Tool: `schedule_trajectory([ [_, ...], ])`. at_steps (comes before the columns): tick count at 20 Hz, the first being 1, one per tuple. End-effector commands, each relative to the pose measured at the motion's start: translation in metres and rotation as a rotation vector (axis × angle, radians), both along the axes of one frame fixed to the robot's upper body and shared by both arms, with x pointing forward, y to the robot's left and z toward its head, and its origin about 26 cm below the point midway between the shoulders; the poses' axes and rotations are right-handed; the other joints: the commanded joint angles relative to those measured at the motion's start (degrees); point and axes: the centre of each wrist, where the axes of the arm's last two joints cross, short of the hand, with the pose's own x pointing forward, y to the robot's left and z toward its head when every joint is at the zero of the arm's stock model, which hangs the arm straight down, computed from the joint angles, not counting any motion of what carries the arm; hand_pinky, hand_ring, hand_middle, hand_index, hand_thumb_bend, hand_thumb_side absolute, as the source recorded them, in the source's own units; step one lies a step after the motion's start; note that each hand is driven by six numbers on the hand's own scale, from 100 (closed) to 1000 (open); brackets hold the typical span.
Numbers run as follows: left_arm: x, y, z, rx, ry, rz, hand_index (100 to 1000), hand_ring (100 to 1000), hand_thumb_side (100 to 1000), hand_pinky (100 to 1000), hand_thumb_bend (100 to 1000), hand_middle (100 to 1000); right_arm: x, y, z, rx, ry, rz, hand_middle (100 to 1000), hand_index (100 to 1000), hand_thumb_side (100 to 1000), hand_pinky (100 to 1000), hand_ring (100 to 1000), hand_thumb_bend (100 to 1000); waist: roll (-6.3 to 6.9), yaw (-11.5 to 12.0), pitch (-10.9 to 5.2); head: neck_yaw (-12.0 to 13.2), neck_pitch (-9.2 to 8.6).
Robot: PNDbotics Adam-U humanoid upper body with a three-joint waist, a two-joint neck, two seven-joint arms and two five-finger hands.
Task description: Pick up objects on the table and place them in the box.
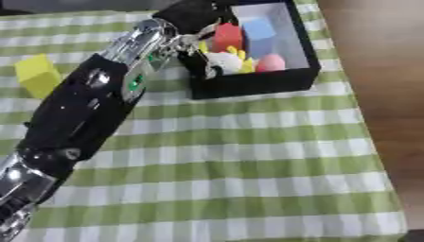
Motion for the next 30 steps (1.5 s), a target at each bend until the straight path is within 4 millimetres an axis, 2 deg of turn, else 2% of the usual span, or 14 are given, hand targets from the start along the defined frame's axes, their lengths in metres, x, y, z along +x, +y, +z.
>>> schedule_trajectory([
  [1, -0.001, 0.006, 0.017, -0.035, -0.054, 0.017, 949, 896, 366, 864, 616, 928, -0.005, 0.0, 0.007, -0.009, -0.024, 0.003, 599, 778, 225, 916, 731, 100, -0.89, 0.1, -1.21, -0.06, -0.13],
  [5, -0.003, 0.01, 0.028, -0.09, -0.086, 0.027, 937, 886, 362, 854, 574, 909, -0.005, 0.0, 0.007, -0.007, -0.022, 0.002, 599, 778, 225, 916, 731, 100, -0.98, 0.22, -1.33, -0.04, -0.13],
  [7, -0.005, 0.014, 0.035, -0.138, -0.104, 0.031, 909, 864, 308, 834, 512, 874, -0.005, -0.001, 0.007, -0.006, -0.022, 0.002, 599, 778, 221, 916, 731, 100, -1.0, 0.28, -1.41, -0.07, -0.13],
  [11, -0.011, 0.036, 0.059, -0.252, -0.138, 0.042, 876, 826, 285, 806, 446, 833, -0.006, -0.003, 0.007, -0.005, -0.024, -0.007, 599, 778, 218, 916, 731, 100, -0.73, 0.89, -1.61, -0.58, -0.13],
  [14, -0.013, 0.067, 0.081, -0.343, -0.09, 0.061, 866, 816, 293, 797, 398, 821, -0.006, -0.005, 0.007, -0.006, -0.022, -0.019, 600, 777, 216, 916, 731, 100, -0.37, 1.62, -1.83, -1.31, -0.13],
  [17, -0.016, 0.107, 0.102, -0.383, -0.021, 0.098, 887, 838, 352, 821, 368, 843, -0.007, -0.009, 0.006, -0.011, -0.022, -0.036, 599, 777, 214, 915, 731, 100, 0.0, 2.43, -2.02, -2.22, -0.13],
  [21, -0.015, 0.159, 0.115, -0.45, 0.089, 0.167, 891, 842, 351, 826, 371, 843, -0.008, -0.013, 0.005, -0.014, -0.021, -0.059, 598, 777, 215, 915, 731, 100, 0.24, 3.48, -2.16, -3.21, -0.13],
  [26, -0.008, 0.215, 0.11, -0.428, 0.168, 0.301, 892, 857, 331, 843, 402, 850, -0.008, -0.015, 0.004, -0.018, -0.018, -0.074, 598, 777, 215, 915, 730, 100, 0.35, 4.31, -2.29, -3.85, -0.13],
  [30, 0.003, 0.245, 0.098, -0.394, 0.234, 0.407, 893, 868, 313, 853, 433, 858, -0.009, -0.017, 0.004, -0.02, -0.016, -0.082, 598, 777, 216, 915, 730, 100, 0.24, 4.49, -2.38, -3.81, -0.13],
])
